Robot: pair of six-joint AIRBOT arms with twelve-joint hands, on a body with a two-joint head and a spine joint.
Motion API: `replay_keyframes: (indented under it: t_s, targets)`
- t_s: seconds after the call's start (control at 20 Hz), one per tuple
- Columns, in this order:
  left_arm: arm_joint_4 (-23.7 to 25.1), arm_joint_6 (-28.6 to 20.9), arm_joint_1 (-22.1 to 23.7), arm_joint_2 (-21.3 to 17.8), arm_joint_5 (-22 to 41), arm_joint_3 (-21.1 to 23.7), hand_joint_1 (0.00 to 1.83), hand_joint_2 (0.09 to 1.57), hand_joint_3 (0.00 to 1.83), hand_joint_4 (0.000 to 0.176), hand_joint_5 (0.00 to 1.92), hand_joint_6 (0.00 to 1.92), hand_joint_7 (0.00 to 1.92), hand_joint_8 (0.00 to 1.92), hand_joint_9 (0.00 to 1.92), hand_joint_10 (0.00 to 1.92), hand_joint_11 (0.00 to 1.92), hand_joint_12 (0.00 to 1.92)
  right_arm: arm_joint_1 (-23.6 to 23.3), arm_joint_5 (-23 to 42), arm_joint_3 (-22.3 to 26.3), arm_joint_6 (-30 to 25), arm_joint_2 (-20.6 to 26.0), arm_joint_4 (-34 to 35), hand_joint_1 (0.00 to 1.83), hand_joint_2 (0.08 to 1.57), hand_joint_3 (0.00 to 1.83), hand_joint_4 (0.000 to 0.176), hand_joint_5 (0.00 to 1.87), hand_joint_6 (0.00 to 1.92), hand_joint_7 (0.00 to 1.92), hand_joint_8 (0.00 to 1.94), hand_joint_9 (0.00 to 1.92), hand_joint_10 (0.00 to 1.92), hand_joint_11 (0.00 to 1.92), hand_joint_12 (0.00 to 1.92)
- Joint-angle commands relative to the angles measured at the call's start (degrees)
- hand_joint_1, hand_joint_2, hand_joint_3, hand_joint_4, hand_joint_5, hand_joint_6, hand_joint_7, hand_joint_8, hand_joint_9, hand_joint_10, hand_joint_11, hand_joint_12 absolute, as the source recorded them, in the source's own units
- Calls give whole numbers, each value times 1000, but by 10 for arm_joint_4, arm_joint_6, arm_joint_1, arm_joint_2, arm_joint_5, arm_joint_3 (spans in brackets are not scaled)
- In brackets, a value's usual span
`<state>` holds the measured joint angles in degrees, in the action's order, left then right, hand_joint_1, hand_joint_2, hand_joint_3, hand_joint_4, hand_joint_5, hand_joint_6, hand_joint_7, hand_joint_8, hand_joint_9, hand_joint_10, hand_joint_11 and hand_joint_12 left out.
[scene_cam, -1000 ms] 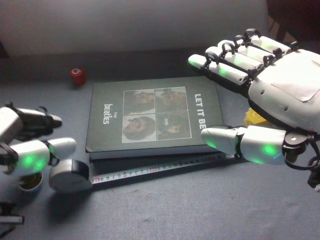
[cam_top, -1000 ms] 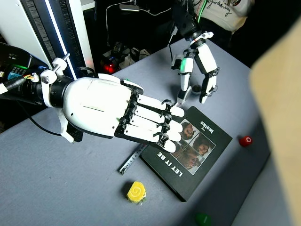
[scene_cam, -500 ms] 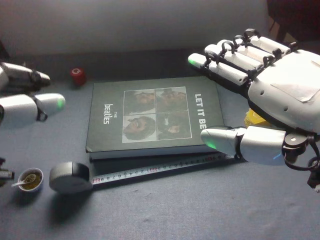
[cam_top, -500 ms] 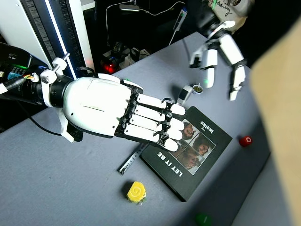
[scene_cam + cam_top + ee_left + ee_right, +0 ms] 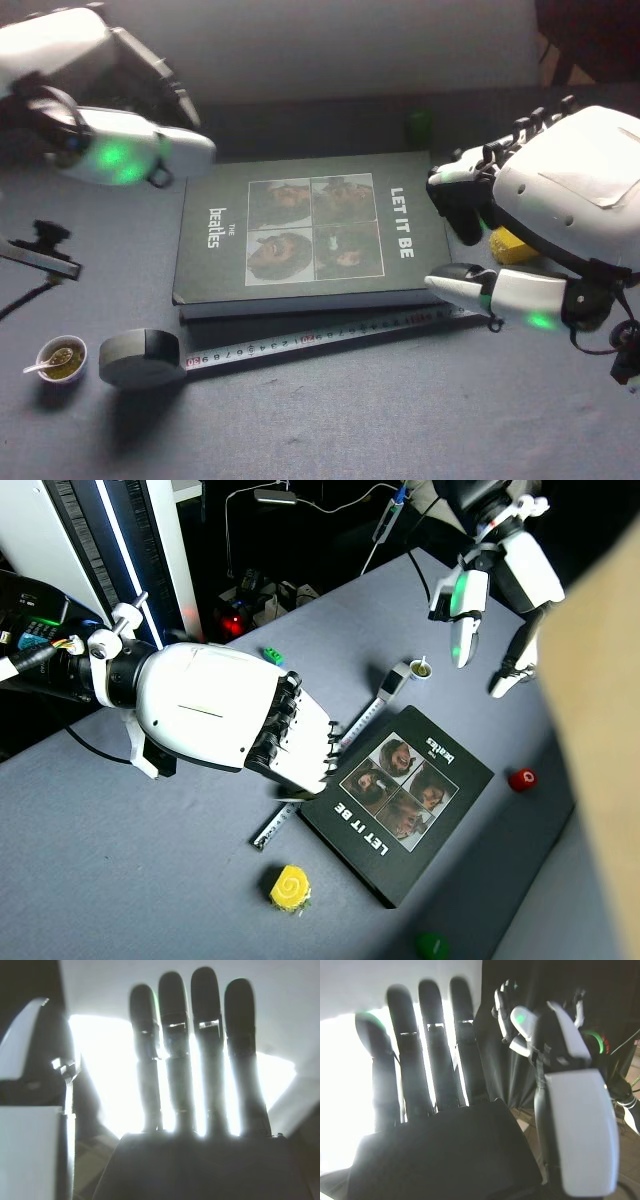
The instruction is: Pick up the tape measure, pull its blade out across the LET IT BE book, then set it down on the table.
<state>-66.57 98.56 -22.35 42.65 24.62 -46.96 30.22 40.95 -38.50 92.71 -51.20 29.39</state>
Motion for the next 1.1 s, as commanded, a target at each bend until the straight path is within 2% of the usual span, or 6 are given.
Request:
replay_keyframes:
  t_s: [0.0,0.2,0.25,0.3,0.55,1.05]
  targets:
    - [-10,27,12,3,21,7,782,1075,4,0,672,1559,742,1695,826,1897,877,1907,-5,55,4,-5,2,-20,726,1154,0,0,724,1907,905,1922,1176,1918,1464,1921]
    - [-73,75,22,9,72,75,820,1170,6,0,965,1920,1029,1921,1041,1921,1082,1921,-7,53,5,-21,2,-20,752,1260,9,0,1200,1921,1559,1941,1791,1921,1917,1921]
    - [-75,74,18,11,77,85,817,1196,8,0,1045,1921,1126,1921,1110,1921,1131,1921,-7,52,5,-23,2,-20,717,1328,0,129,1253,1921,1578,1941,1783,1921,1920,1921]
    - [-73,65,12,15,87,97,801,1204,5,0,1089,1921,1174,1921,1154,1921,1177,1921,-7,48,5,-25,2,-20,672,1372,2,167,1290,1921,1573,1941,1759,1921,1921,1921]
    - [-21,-23,-37,48,162,129,793,1271,6,0,1133,1921,1286,1921,1335,1921,1397,1921,-7,44,5,-24,3,-20,682,1446,19,176,1314,1921,1582,1941,1771,1921,1921,1921]
    - [6,-44,-56,104,214,147,821,1286,3,0,1208,1921,1317,1921,1363,1921,1445,1921,-17,27,4,-35,8,-9,773,1423,0,176,1316,1921,1559,1941,1785,1921,1921,1921]
